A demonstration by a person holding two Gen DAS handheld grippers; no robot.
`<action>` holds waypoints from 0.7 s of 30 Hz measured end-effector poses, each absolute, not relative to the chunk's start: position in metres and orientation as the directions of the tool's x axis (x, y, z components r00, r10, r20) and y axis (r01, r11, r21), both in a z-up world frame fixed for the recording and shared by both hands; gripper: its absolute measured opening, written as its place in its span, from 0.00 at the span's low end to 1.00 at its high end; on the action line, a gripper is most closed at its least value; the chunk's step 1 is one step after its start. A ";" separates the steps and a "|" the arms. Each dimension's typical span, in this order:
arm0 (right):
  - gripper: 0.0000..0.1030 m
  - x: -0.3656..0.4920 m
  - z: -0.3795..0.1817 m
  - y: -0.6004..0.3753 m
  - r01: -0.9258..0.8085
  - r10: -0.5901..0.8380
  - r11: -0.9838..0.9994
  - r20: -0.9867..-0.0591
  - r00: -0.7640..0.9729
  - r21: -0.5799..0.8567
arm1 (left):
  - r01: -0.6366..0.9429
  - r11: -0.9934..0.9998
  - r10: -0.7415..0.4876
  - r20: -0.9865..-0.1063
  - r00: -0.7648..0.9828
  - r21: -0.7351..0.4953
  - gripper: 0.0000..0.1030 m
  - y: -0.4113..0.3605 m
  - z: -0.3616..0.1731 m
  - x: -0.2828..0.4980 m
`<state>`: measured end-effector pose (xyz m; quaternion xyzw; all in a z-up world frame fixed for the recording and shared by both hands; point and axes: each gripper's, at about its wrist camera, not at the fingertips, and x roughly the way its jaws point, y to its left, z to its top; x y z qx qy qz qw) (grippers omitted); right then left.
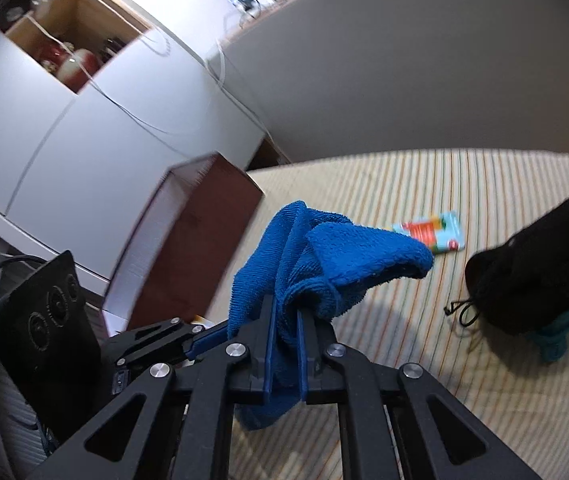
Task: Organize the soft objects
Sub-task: 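Grasp the blue towel with the right gripper while the left gripper grasps it too, then lift the blue towel with both grippers and release it into the shoebox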
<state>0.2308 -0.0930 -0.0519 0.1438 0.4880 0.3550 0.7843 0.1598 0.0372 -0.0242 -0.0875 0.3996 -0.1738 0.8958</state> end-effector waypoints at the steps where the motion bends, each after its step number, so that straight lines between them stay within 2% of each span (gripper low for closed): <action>1: 0.08 0.229 -0.044 -0.095 -0.425 0.702 0.703 -0.655 0.282 0.570 | 0.245 0.920 -0.391 -0.672 0.629 -0.305 0.09 0.038 -0.017 0.158; 14: 0.06 0.197 0.027 -0.084 -0.531 0.705 0.693 -0.609 0.362 0.487 | 0.284 0.900 -0.432 -0.593 0.679 -0.330 0.09 0.033 0.025 0.156; 21: 0.03 0.189 0.054 -0.056 -0.578 0.696 0.694 -0.606 0.384 0.430 | 0.280 0.912 -0.404 -0.549 0.731 -0.298 0.09 0.043 0.046 0.143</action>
